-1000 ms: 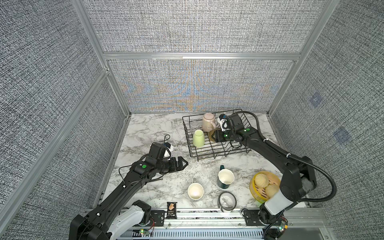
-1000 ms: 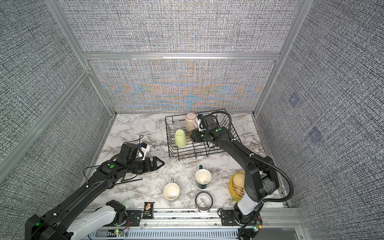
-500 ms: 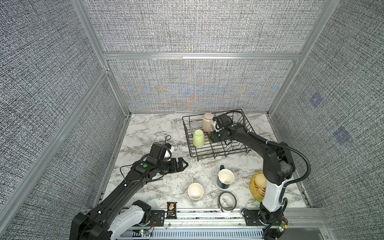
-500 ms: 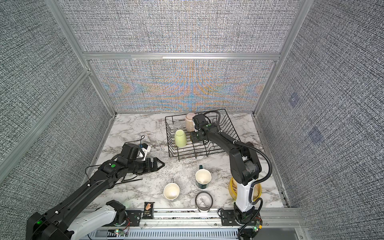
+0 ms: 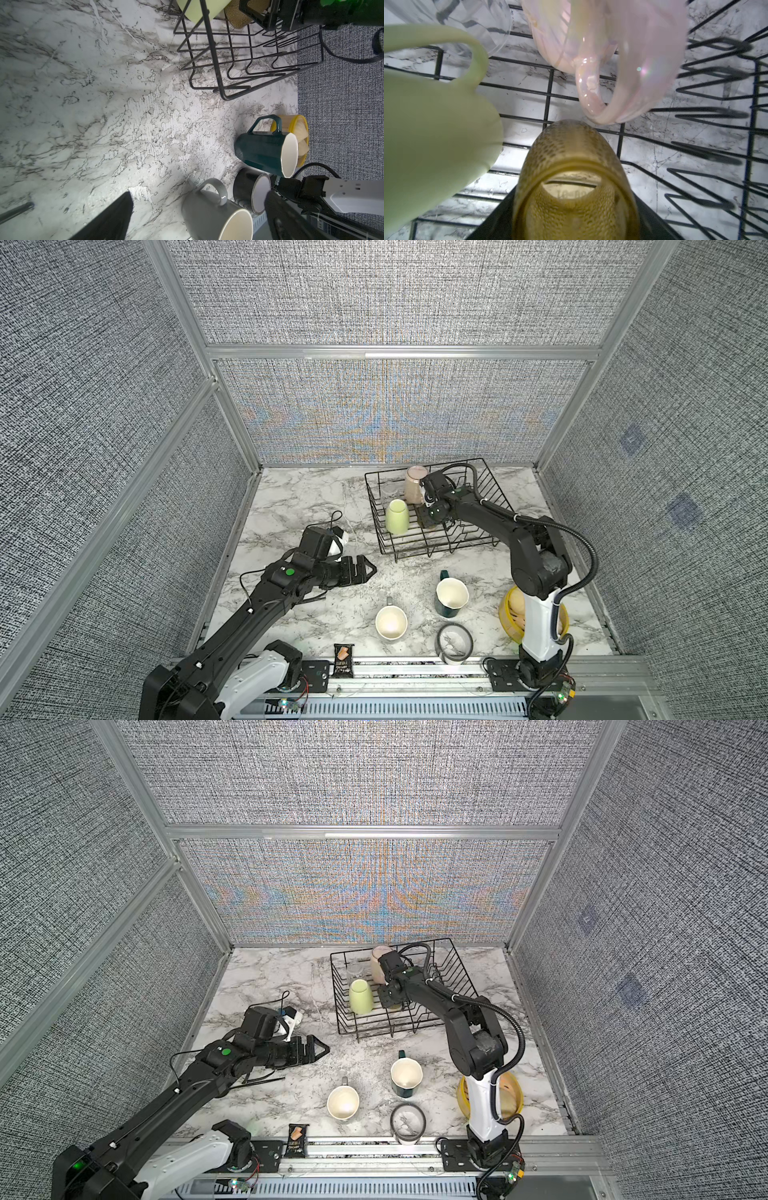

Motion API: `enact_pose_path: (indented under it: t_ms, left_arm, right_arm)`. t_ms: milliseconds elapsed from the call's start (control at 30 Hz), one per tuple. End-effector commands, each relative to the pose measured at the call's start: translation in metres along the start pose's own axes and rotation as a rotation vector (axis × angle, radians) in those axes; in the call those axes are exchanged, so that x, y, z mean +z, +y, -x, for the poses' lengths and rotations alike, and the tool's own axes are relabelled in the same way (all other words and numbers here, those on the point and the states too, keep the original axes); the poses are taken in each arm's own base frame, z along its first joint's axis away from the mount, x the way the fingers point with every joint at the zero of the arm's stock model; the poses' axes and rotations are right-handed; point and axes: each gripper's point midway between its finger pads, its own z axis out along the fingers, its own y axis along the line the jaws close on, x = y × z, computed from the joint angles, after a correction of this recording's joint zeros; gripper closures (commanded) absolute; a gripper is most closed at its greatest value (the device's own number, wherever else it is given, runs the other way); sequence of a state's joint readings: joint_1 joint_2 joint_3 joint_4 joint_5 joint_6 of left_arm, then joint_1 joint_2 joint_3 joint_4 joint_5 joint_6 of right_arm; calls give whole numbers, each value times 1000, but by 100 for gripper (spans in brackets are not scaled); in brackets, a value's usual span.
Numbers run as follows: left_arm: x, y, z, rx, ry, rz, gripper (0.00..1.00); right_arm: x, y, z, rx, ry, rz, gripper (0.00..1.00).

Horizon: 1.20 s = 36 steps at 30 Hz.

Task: Load the cups into the dish rack
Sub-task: 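Lower the amber glass upright into the rack and open the right gripper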

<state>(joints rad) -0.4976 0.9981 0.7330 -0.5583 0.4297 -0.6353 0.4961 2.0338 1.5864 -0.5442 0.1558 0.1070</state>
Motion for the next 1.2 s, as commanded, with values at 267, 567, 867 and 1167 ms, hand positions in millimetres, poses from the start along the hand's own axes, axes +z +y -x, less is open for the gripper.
enact_pose_path:
  t_ms: [267, 567, 867, 1167]
  left_arm:
    - [-4, -11, 0, 33, 15, -42, 1]
    - [-10, -27, -9, 59, 47, -130, 1]
    - [-28, -39, -17, 100, 31, -159, 2]
    - [-18, -49, -35, 164, 107, -143, 3]
  right_arm:
    - [-30, -5, 2, 40, -30, -1, 15]
    - [-93, -6, -8, 114, -142, 75, 12]
    - [-160, -39, -42, 201, -330, 7, 8]
    - [-192, -79, -95, 265, -544, -111, 1]
